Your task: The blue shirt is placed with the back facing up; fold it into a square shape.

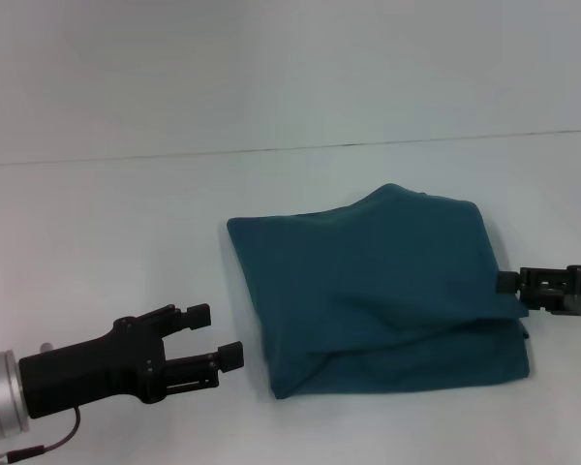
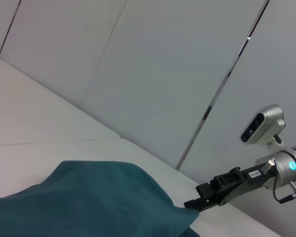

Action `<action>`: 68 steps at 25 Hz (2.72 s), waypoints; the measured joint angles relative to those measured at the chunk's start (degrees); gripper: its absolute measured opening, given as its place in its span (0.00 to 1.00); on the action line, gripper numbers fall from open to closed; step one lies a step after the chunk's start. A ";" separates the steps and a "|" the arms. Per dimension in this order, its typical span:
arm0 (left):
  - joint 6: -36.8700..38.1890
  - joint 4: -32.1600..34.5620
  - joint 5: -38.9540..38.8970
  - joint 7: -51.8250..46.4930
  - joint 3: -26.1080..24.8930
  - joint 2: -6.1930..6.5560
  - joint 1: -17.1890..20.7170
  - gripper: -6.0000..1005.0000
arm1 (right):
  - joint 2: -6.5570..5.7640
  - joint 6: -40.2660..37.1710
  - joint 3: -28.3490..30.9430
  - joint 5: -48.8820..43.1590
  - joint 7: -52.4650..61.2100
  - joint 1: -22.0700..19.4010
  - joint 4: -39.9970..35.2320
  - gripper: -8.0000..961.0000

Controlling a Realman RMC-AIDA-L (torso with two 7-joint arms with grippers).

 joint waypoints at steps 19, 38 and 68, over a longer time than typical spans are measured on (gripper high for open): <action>-0.09 0.02 0.00 0.46 0.00 -0.09 -0.18 0.92 | 2.90 5.80 -1.17 -3.06 -0.18 2.57 0.27 0.71; -0.30 -0.69 0.00 0.63 0.00 -0.09 -0.48 0.92 | 2.79 3.64 0.09 -3.23 -1.95 2.13 0.04 0.01; -1.44 -0.68 0.00 0.14 -0.01 -0.35 -1.43 0.92 | 1.87 -16.21 11.80 2.70 -6.04 2.65 -7.72 0.01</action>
